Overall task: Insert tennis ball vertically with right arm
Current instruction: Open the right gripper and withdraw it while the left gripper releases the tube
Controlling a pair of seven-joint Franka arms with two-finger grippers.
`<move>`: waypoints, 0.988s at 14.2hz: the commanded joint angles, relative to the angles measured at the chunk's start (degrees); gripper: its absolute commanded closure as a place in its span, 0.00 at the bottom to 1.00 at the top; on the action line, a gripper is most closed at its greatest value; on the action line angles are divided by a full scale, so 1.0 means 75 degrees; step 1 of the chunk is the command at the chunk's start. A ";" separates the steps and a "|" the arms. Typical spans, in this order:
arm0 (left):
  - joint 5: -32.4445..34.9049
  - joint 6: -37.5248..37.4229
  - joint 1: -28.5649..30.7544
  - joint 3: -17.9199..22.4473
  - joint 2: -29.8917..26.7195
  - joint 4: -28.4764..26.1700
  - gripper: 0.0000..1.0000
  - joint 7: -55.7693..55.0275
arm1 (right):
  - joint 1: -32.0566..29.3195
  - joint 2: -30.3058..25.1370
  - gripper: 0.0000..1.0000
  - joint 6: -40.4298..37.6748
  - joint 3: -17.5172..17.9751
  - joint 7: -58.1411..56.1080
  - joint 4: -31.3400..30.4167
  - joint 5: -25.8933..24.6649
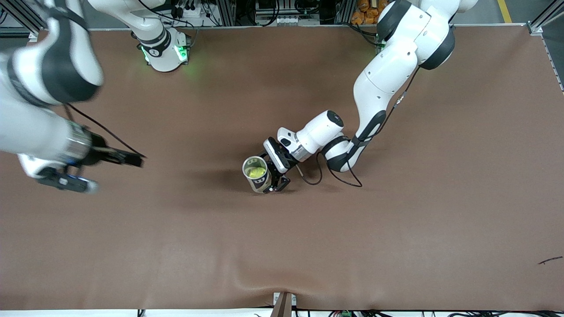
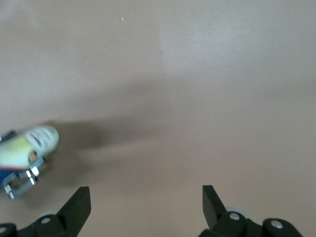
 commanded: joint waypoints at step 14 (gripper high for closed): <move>0.0026 -0.0212 0.1176 0.0003 -0.0659 -0.1674 0.00 -0.0006 | -0.0968 -0.2055 0.00 -0.1637 0.0199 -0.1363 -0.0516 -0.0540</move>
